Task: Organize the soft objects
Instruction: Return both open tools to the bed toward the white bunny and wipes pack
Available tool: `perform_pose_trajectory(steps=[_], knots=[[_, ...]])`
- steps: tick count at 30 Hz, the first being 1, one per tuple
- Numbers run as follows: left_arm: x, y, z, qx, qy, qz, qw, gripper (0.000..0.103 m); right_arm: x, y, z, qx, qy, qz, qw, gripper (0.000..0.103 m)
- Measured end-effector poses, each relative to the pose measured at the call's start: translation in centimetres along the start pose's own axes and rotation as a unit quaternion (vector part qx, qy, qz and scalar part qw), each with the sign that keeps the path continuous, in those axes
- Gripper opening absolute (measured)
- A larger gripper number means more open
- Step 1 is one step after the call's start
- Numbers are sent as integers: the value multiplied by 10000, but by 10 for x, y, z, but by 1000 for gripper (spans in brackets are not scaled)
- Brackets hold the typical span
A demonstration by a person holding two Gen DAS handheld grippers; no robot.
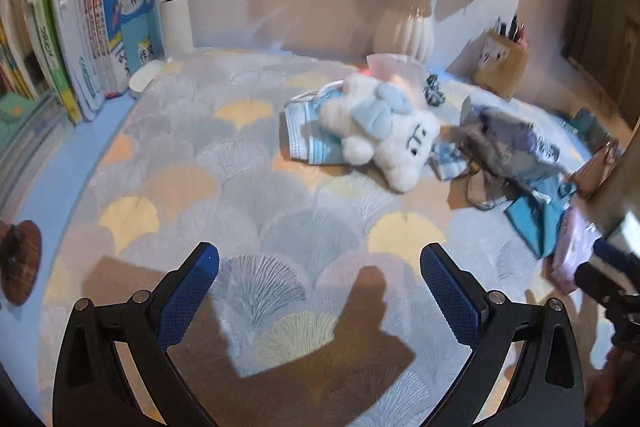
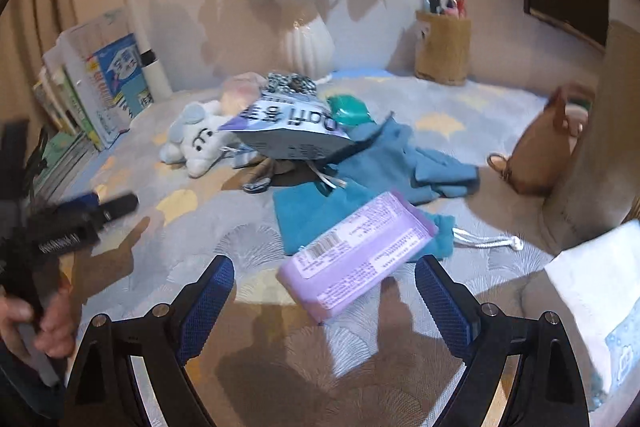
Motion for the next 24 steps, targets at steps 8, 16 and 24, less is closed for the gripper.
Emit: perform_pose_trajectory(steps=[8, 16, 24], knots=[[5, -11, 5, -292, -106, 21, 9995, 101, 2, 5, 2, 57, -76, 190, 9998, 91], [-42, -1, -24, 81, -274, -275, 9992, 101, -12, -6, -11, 115, -253, -225, 9994, 91], [-32, 20, -82, 139, 130, 504, 9985, 101, 1, -14, -95, 696, -265, -546, 9957, 97]])
Point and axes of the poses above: each gripper's, at about its wrist camera, not at the fingertips, and x roughly the way its jaws point, y to its right, z to its underside, the point moved 2 cm from there along x, roughly the way its jaws point, and after that the axes turned 10 degrees about y, right-handed, at the moved point
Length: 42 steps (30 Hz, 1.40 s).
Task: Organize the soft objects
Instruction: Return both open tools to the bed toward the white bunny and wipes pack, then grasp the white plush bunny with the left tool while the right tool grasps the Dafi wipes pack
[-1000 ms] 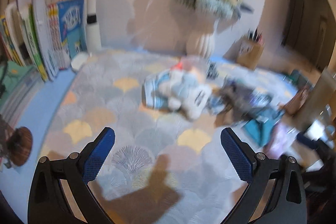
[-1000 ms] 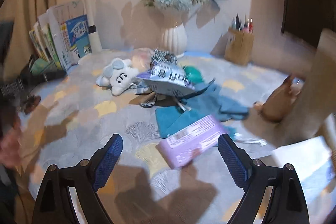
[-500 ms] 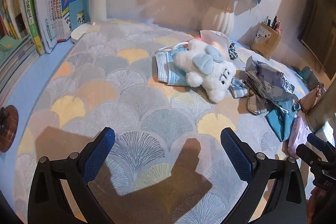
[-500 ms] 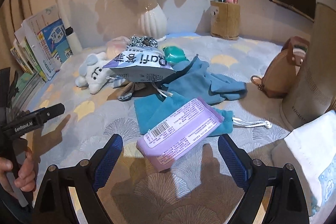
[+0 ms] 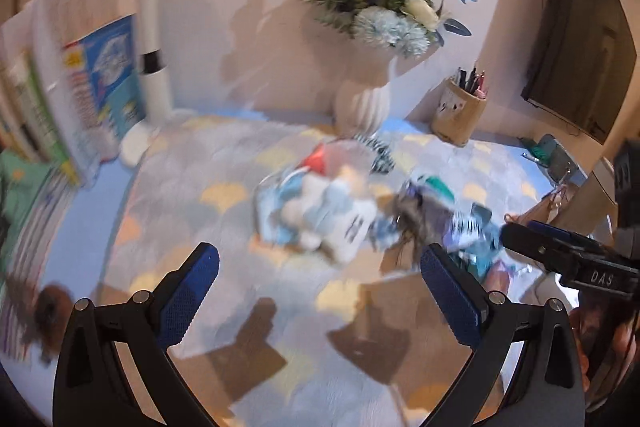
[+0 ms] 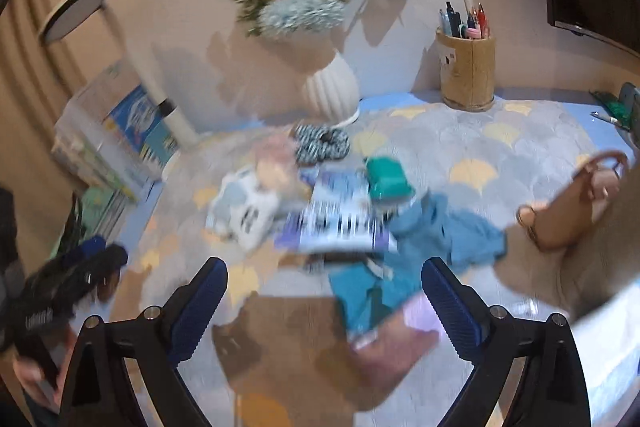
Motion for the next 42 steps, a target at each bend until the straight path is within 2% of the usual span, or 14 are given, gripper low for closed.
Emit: perform_pose_trajectory(steps=[8, 12, 13, 14, 15, 17, 20, 22, 28, 32, 34, 37, 40, 42], knots=[[91, -2, 6, -280, -273, 132, 9991, 100, 67, 1, -16, 24, -326, 48, 9995, 97], [109, 6, 12, 76, -278, -296, 9991, 100, 93, 2, -11, -245, -493, 237, 9982, 97], [113, 8, 14, 172, -296, -348, 9988, 98, 98, 4, -9, -277, -547, 258, 9978, 92], [117, 10, 16, 238, -336, -356, 9985, 94, 105, 4, -7, -323, -633, 272, 9971, 88], [122, 13, 18, 272, -403, -298, 9984, 89, 109, 4, -6, -350, -682, 259, 9967, 75], [127, 11, 19, 321, -489, -328, 9977, 74, 114, 6, -3, -414, -714, 277, 9962, 72], [119, 10, 16, 365, -260, -235, 9987, 53, 109, 6, -2, -483, -549, 320, 9968, 66], [106, 8, 11, 395, -140, -182, 9990, 45, 103, 5, -2, -513, -430, 331, 9972, 65], [52, 2, 1, 540, 243, 130, 9982, 45, 68, -9, -14, -455, 60, 139, 9988, 64], [6, -3, 7, 648, 208, 892, 9937, 45, 32, -27, -12, -546, 257, 68, 9982, 64], [-15, 1, 20, 1025, 100, 1148, 9880, 46, 13, -34, -1, -584, 229, 71, 9980, 64], [-29, 8, 48, 1631, -84, 1228, 9789, 50, -2, -39, 25, -543, 11, 120, 9985, 64], [-21, 18, 78, 1890, -442, 1244, 9731, 51, 3, -34, 53, -190, -457, -17, 9988, 64], [-12, 22, 90, 2002, -528, 1136, 9717, 53, 6, -31, 69, 1, -537, -78, 9985, 64]])
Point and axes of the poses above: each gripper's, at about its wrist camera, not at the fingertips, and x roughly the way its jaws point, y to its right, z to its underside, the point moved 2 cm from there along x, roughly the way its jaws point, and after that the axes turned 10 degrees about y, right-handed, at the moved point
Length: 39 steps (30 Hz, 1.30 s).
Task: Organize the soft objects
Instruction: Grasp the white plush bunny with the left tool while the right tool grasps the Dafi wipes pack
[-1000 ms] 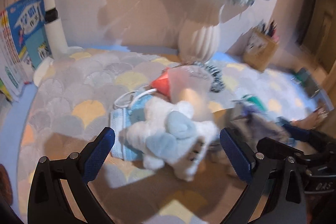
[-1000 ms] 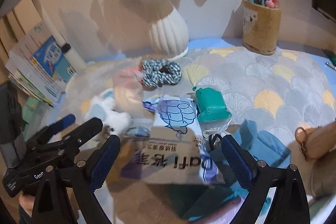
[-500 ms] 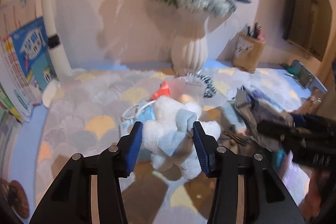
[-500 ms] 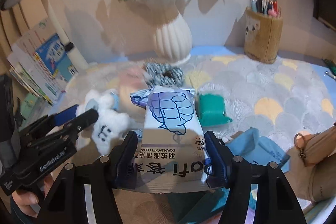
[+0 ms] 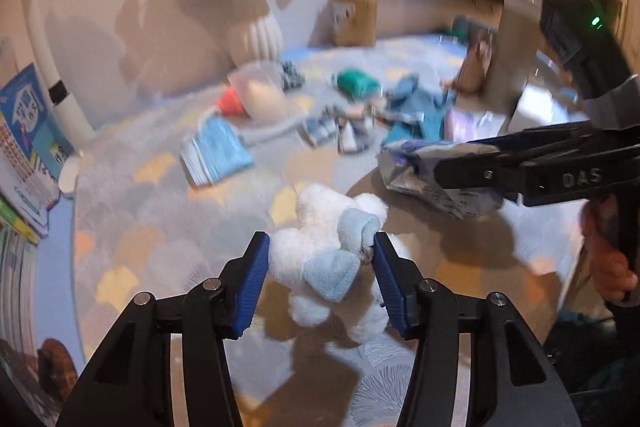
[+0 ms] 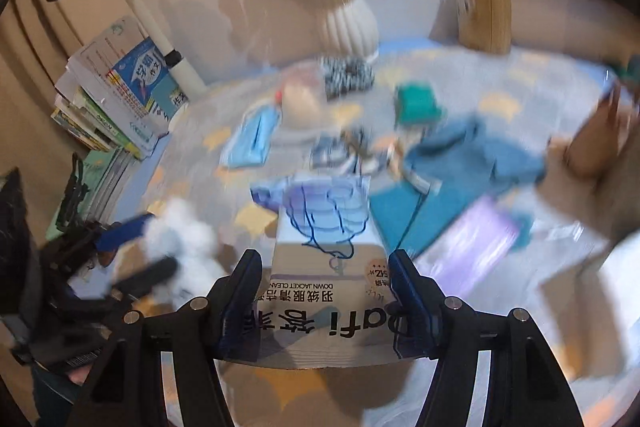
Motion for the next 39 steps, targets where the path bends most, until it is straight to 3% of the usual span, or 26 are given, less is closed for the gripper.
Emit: perform_pose_trajectory(steps=[2, 4, 6, 9, 13, 15, 17, 19, 21, 23, 25, 28, 33, 35, 37, 39], knots=[[9, 0, 6, -36, 14, -229, 9997, 67, 4, 2, 13, 46, -52, 82, 9999, 64], [14, -9, 10, -389, -13, -369, 9986, 78, 6, 2, 23, 31, -65, 113, 9999, 64], [13, -20, 14, -817, -75, -196, 9964, 79, 7, 3, 30, 25, -142, 88, 9999, 64], [5, -28, 23, -1086, -170, -118, 9939, 79, 8, 7, 38, 86, -245, 39, 9997, 64], [-15, -38, 41, -1330, -248, -599, 9890, 79, 12, 14, 49, 253, -328, -73, 9991, 68], [-21, -43, 46, -1665, -209, -539, 9843, 79, 11, 12, 51, 140, -241, -64, 9996, 69], [-21, -39, 43, -1944, -149, -253, 9805, 79, 12, 8, 53, 13, -189, -7, 9998, 72], [-11, -28, 38, -2115, -189, 169, 9770, 80, 13, 6, 54, -22, -135, -83, 9999, 84], [5, -20, 33, -2424, -297, 484, 9685, 80, 14, 3, 57, -119, -33, -57, 9999, 85], [22, -16, 31, -2747, -455, 516, 9590, 80, 15, -1, 60, -368, 28, 76, 9993, 85], [29, -16, 26, -2914, -341, 290, 9556, 80, 14, -3, 63, -643, 75, 309, 9974, 85], [36, -9, 19, -2843, -352, -48, 9581, 80, 12, 0, 64, -706, 84, 327, 9969, 85], [47, 8, 15, -2042, -376, -661, 9760, 77, 11, 13, 62, -431, 94, 54, 9990, 88], [46, 12, 15, -1772, -404, -897, 9792, 63, 10, 13, 62, -381, 96, 3, 9992, 88], [42, 10, 15, -1702, -362, -828, 9813, 51, 10, 15, 61, -291, 92, -52, 9995, 88], [36, 4, 17, -1835, -312, -721, 9799, 48, 7, 19, 60, -85, 94, -145, 9998, 87]])
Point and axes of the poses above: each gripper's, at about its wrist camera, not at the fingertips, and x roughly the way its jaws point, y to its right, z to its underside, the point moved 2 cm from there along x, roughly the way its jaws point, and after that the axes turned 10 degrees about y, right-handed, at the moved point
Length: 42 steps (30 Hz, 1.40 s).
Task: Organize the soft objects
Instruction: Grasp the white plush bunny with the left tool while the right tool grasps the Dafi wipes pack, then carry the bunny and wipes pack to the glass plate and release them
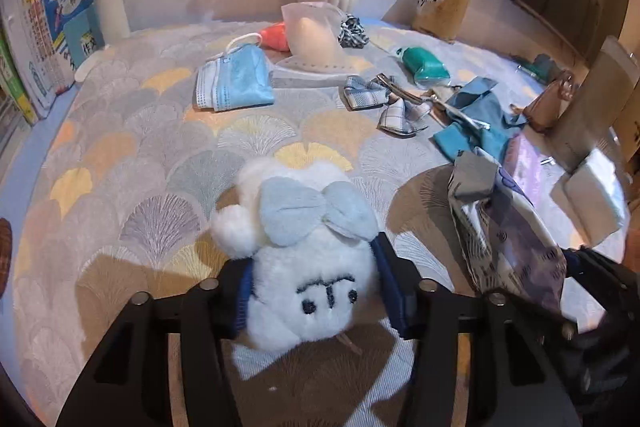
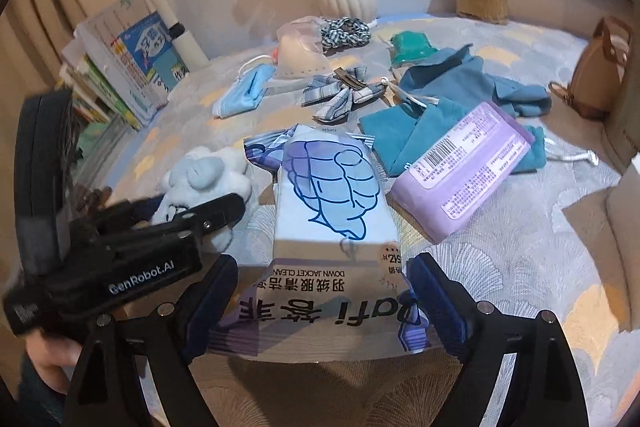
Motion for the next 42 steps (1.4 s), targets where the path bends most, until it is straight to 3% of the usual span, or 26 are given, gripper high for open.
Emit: perform_pose_trajectory(steps=[1, 3, 5, 9, 18, 22, 25, 28, 33, 38, 42], knots=[[-2, -4, 1, -97, 7, 29, 9999, 48, -2, 2, 0, 94, 16, -32, 9999, 80], [-7, -7, 1, -215, 14, 39, 9998, 48, -5, 0, 0, 141, 37, -77, 9999, 77], [-13, -6, 2, -254, 89, 112, 9996, 41, -8, -5, 1, 82, 85, 4, 9999, 75], [-34, 1, -1, -151, 321, 166, 9992, 41, -17, -12, 0, 75, 159, -104, 9998, 71], [-62, 16, -13, -115, 622, 478, 9969, 41, -54, -7, -13, 120, 537, -204, 9983, 70], [-70, 27, -14, 1, 738, 537, 9958, 41, -62, -7, -10, -233, 574, -64, 9981, 70], [-69, 31, -12, 70, 718, 515, 9961, 41, -54, -9, -1, -409, 384, -101, 9984, 73], [-67, 30, -9, 113, 658, 513, 9964, 41, -36, -10, 11, -508, -114, 38, 9986, 77], [-63, 25, -7, 57, 561, 526, 9970, 41, -26, -9, 19, -429, -538, -177, 9975, 77], [-66, 27, -7, 110, 586, 532, 9968, 41, -26, 1, 14, 102, -602, -448, 9971, 77], [-66, 26, -6, 48, 564, 494, 9972, 41, -16, 18, 6, 796, -898, -821, 9894, 78]])
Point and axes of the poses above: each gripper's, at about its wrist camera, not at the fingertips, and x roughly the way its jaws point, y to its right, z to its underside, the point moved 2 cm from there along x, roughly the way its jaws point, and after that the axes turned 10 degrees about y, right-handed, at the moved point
